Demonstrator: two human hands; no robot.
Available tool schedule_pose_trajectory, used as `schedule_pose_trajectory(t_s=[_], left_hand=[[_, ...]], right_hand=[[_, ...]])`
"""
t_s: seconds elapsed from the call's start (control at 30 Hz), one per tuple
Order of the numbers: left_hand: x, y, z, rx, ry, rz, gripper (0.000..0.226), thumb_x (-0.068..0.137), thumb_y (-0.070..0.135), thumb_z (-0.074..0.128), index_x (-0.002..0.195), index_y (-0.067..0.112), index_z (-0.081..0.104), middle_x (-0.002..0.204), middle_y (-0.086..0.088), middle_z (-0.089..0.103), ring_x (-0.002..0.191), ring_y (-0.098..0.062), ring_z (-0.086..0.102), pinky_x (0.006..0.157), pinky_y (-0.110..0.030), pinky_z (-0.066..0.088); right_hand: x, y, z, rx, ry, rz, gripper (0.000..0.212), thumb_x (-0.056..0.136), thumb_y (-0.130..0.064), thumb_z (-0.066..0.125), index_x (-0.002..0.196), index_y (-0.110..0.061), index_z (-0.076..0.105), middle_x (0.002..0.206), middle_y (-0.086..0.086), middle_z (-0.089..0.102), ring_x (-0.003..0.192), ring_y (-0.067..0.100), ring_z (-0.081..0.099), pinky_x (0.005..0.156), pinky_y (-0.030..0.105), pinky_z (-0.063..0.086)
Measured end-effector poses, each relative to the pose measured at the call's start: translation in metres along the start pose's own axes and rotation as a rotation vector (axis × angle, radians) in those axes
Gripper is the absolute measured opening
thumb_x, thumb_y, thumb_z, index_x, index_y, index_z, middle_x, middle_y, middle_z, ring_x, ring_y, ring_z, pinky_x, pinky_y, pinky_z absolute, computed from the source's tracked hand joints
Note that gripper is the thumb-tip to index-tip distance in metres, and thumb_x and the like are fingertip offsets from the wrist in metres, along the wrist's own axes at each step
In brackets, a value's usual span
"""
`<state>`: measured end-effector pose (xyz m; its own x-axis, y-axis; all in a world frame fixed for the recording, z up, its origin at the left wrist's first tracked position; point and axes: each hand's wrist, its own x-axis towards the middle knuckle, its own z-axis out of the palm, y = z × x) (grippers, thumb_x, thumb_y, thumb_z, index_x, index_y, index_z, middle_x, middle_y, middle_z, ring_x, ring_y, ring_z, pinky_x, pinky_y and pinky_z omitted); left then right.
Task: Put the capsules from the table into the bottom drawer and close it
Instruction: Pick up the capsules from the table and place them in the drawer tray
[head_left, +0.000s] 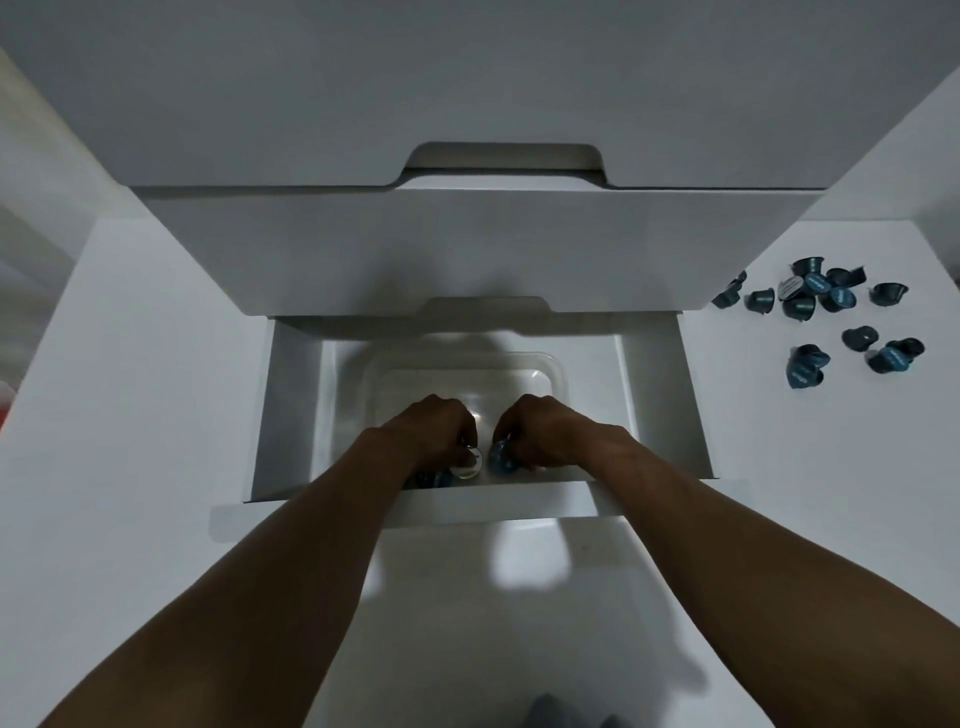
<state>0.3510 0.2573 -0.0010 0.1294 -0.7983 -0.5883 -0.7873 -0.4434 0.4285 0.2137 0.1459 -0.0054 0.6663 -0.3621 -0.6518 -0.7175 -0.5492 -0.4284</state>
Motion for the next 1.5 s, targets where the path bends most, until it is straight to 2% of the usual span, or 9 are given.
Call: schedule_pose_trajectory(t_s=[0.27, 0.53, 0.7, 0.77, 0.9, 1.03, 1.2, 1.3, 1.5], left_hand=[[-0.004, 0.004, 0.000, 0.000, -0.033, 0.013, 0.021, 0.081, 0.026, 0.070, 0.100, 0.017, 0.072, 0.102, -0.007, 0.072, 0.093, -0.020, 0.066, 0.082, -0.032, 0.053], [-0.009, 0.005, 0.002, -0.006, -0.056, 0.015, 0.021, 0.080, 0.026, 0.072, 0.098, 0.015, 0.073, 0.095, -0.007, 0.073, 0.088, -0.021, 0.067, 0.080, -0.032, 0.055], [-0.007, 0.004, 0.004, 0.001, -0.043, -0.004, 0.020, 0.078, 0.026, 0.073, 0.096, 0.017, 0.074, 0.094, -0.005, 0.073, 0.088, -0.019, 0.067, 0.082, -0.034, 0.055], [-0.007, 0.004, 0.005, 0.019, -0.014, -0.011, 0.024, 0.079, 0.027, 0.071, 0.101, 0.018, 0.072, 0.101, -0.004, 0.071, 0.094, -0.020, 0.066, 0.083, -0.033, 0.054], [-0.009, 0.008, -0.001, 0.080, 0.129, -0.064, 0.037, 0.081, 0.037, 0.067, 0.113, 0.020, 0.065, 0.119, -0.006, 0.063, 0.105, -0.024, 0.060, 0.091, -0.037, 0.050], [-0.017, 0.023, -0.017, 0.143, 0.354, -0.067, 0.039, 0.087, 0.037, 0.060, 0.119, 0.015, 0.060, 0.123, -0.011, 0.059, 0.114, -0.029, 0.054, 0.094, -0.038, 0.045], [-0.031, 0.064, -0.033, 0.129, 0.575, 0.023, 0.038, 0.091, 0.032, 0.052, 0.121, 0.009, 0.053, 0.123, -0.015, 0.055, 0.114, -0.033, 0.051, 0.094, -0.040, 0.044], [-0.036, 0.098, -0.038, 0.174, 0.715, 0.168, 0.040, 0.091, 0.033, 0.054, 0.122, 0.008, 0.053, 0.122, -0.015, 0.055, 0.110, -0.033, 0.053, 0.094, -0.039, 0.044], [-0.033, 0.183, -0.034, 0.187, 0.729, 0.341, 0.040, 0.091, 0.031, 0.054, 0.125, 0.010, 0.052, 0.123, -0.013, 0.055, 0.110, -0.030, 0.053, 0.094, -0.037, 0.044]], right_hand=[[-0.007, 0.002, 0.005, 0.018, -0.038, -0.027, 0.017, 0.079, -0.026, 0.067, 0.095, -0.026, 0.073, 0.099, 0.002, 0.071, 0.089, 0.018, 0.066, 0.083, 0.033, 0.056], [-0.009, -0.003, 0.009, 0.020, -0.053, -0.048, 0.019, 0.079, -0.028, 0.071, 0.097, -0.023, 0.075, 0.100, 0.002, 0.071, 0.088, 0.016, 0.063, 0.071, 0.023, 0.047], [-0.008, -0.002, 0.011, 0.015, -0.050, -0.038, 0.018, 0.079, -0.030, 0.071, 0.097, -0.025, 0.074, 0.100, 0.001, 0.070, 0.088, 0.017, 0.063, 0.072, 0.024, 0.048], [-0.008, -0.001, 0.010, 0.008, -0.031, -0.035, 0.019, 0.079, -0.030, 0.071, 0.097, -0.025, 0.073, 0.101, 0.000, 0.070, 0.087, 0.016, 0.063, 0.073, 0.023, 0.049], [-0.015, 0.000, 0.004, 0.021, 0.127, -0.004, 0.023, 0.082, -0.025, 0.068, 0.105, -0.022, 0.067, 0.111, 0.003, 0.064, 0.098, 0.019, 0.061, 0.086, 0.027, 0.049], [-0.035, -0.005, -0.011, -0.017, 0.371, 0.017, 0.030, 0.088, -0.026, 0.061, 0.117, -0.018, 0.062, 0.118, 0.008, 0.061, 0.110, 0.026, 0.056, 0.089, 0.030, 0.043], [-0.082, -0.003, -0.033, -0.042, 0.681, 0.069, 0.043, 0.093, -0.033, 0.053, 0.131, -0.015, 0.051, 0.130, 0.012, 0.051, 0.122, 0.030, 0.047, 0.098, 0.035, 0.041], [-0.115, 0.012, -0.046, -0.068, 0.801, 0.110, 0.046, 0.093, -0.035, 0.052, 0.134, -0.014, 0.049, 0.132, 0.014, 0.049, 0.120, 0.032, 0.046, 0.100, 0.040, 0.043], [-0.176, 0.071, -0.063, -0.056, 0.931, 0.213, 0.044, 0.093, -0.032, 0.052, 0.132, -0.012, 0.049, 0.134, 0.015, 0.047, 0.119, 0.033, 0.045, 0.095, 0.042, 0.044]])
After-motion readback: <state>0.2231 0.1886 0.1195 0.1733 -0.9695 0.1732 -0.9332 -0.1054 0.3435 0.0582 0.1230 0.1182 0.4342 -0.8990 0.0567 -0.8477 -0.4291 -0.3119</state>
